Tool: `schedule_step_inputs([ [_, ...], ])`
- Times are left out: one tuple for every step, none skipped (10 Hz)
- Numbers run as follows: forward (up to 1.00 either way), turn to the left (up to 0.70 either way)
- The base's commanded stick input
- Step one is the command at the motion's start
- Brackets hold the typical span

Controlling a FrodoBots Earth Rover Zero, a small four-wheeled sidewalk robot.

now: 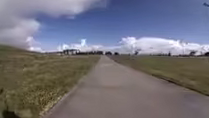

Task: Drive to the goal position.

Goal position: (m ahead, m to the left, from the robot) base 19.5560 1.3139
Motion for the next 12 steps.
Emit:
schedule_step_inputs([
  [0.70, 0.00],
  [0.70, 0.00],
  [0.70, 0.00],
  [0.70, 0.00],
  [0.70, 0.00],
  [0.70, 0.00],
  [0.70, 0.00],
  [0.70, 0.00],
  [0.70, 0.00],
  [0.70, 0.00],
  [0.70, 0.00],
  [0.70, 0.00],
])
